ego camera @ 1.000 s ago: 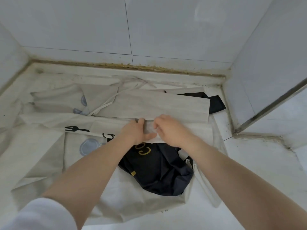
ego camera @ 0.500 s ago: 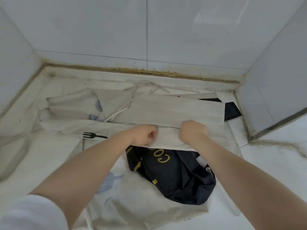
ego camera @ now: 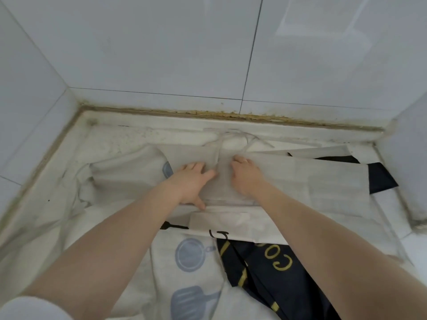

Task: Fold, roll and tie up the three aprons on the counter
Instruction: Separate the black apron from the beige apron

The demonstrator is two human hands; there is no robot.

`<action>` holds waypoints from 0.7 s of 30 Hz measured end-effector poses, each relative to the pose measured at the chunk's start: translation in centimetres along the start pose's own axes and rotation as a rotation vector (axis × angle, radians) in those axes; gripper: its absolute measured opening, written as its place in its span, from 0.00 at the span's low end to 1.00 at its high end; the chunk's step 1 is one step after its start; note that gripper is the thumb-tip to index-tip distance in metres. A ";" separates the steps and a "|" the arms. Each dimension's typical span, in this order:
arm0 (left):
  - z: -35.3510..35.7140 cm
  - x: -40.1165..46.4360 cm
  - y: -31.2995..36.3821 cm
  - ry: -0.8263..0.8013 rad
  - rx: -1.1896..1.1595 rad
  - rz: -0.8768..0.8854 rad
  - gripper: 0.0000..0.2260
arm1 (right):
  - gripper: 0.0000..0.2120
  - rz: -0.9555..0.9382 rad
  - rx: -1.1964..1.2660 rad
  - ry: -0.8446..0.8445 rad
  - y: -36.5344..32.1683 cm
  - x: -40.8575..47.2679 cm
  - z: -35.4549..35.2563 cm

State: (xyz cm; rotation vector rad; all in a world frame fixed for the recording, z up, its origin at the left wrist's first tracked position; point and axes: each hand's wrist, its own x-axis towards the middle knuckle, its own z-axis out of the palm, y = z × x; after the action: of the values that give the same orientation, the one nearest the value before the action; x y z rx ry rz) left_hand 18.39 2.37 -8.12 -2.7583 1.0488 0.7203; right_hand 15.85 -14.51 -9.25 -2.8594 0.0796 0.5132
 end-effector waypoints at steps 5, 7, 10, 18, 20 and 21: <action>-0.1 1.5 -0.6 -0.050 0.034 0.129 0.48 | 0.25 -0.065 -0.075 -0.034 -0.1 2.7 -0.4; -0.1 2.1 -0.8 -0.062 0.033 0.147 0.52 | 0.23 -0.083 -0.098 0.002 -0.3 3.3 -0.5; 0.1 2.1 -1.2 -0.032 0.033 0.160 0.57 | 0.18 -0.062 -0.150 0.106 -0.5 4.0 -0.8; -0.3 0.3 -0.2 0.140 0.299 0.020 0.63 | 0.16 -0.093 -0.256 0.103 -1.6 2.9 -3.4; -0.1 -0.6 0.3 0.193 0.342 -0.013 0.61 | 0.17 -0.198 -0.328 0.113 -1.9 1.6 -3.6; 0.0 -1.0 0.4 0.211 0.342 -0.033 0.61 | 0.19 -0.268 -0.374 0.129 -1.8 0.9 -3.7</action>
State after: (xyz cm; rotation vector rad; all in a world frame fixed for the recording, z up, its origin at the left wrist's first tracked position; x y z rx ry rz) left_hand 17.49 2.67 -7.59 -2.5818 1.0452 0.2195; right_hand 18.12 -13.67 -5.85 -3.1900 -0.4157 0.3158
